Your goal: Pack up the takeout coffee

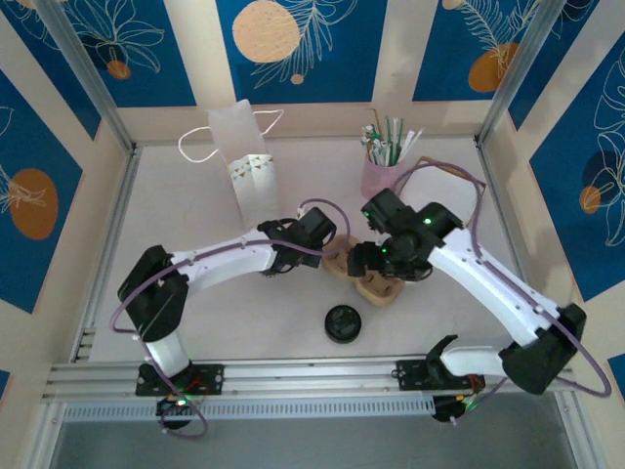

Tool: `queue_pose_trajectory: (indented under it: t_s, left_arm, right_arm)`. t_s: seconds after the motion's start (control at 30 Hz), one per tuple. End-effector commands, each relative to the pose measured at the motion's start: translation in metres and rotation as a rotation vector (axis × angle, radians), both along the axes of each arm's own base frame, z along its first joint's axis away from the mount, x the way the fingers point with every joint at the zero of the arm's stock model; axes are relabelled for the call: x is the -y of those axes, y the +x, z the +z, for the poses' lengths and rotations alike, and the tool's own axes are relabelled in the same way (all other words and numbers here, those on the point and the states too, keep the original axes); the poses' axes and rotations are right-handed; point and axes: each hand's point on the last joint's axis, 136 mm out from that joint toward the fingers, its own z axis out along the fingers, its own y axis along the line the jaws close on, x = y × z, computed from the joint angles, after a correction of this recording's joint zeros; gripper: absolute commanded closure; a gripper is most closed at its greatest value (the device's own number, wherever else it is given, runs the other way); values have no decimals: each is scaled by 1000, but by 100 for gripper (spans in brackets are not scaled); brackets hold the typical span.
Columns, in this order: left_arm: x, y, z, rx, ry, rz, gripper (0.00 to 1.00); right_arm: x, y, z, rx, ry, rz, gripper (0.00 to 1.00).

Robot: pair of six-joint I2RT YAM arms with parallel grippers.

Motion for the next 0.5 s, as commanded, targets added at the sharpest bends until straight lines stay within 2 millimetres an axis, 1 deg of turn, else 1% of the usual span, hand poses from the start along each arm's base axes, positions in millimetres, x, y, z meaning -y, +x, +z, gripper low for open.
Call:
queue_pose_trajectory:
  t_s: [0.0, 0.1, 0.2, 0.33, 0.47]
  left_arm:
    - [-25, -13, -52, -106, 115, 31, 60]
    - [-32, -12, -58, -100, 139, 45, 60]
    - [-40, -13, -65, -103, 156, 59, 61]
    - [-51, -14, -71, -105, 178, 78, 61]
    - [-61, -14, -73, -106, 183, 97, 61]
  right_arm:
    - [-14, 9, -12, -4, 5, -25, 19]
    - [-20, 18, -20, -2, 1, -40, 22]
    - [-21, 28, -27, -3, 4, -67, 26]
    - [-17, 40, -40, -19, 5, -111, 32]
    - [-10, 48, -55, -39, -20, -149, 32]
